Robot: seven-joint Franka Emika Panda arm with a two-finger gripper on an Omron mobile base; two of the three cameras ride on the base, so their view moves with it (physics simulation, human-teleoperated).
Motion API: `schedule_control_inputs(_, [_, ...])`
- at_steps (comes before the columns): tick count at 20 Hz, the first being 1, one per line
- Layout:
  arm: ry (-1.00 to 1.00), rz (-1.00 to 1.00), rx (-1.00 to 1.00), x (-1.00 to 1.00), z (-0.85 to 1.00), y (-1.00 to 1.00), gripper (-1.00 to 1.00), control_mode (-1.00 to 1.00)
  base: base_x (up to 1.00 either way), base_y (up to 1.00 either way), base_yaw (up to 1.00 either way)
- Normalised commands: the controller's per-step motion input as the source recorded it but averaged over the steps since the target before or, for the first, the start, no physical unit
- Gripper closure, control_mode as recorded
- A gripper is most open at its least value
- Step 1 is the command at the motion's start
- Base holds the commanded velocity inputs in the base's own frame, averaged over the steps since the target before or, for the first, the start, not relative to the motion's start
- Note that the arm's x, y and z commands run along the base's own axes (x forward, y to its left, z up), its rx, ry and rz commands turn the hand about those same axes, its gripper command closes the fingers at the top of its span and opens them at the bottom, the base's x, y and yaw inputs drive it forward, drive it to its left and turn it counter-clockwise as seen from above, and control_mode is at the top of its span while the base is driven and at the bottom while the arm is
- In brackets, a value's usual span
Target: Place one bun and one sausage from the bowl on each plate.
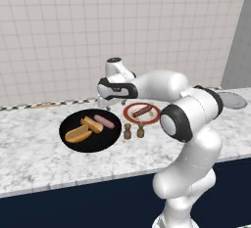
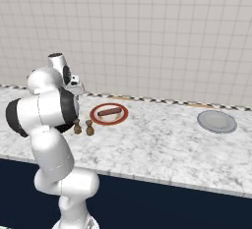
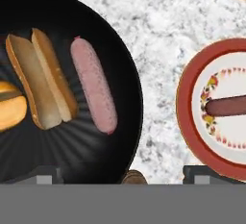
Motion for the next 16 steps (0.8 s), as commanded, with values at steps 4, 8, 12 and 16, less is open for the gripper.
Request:
schedule_control_inputs(4, [0.19,0.46,-0.1,0.02,-0.94,0.09,-1.0,-1.0,0.0,0.0,0.0])
schedule_control_inputs(8, [0.06,0.33,-0.02,0.38,-0.74,0.0,-1.0,-1.0,0.0,0.0,0.0])
schedule_control_inputs(12, [0.02,0.25,-0.03,0.23,-0.61,0.11,-1.0,-1.0,0.0,0.0,0.0])
schedule_control_inputs(16, [0.1,0.16,-0.02,0.16,-0.39,0.25,-1.0,-1.0,0.0,0.0,0.0])
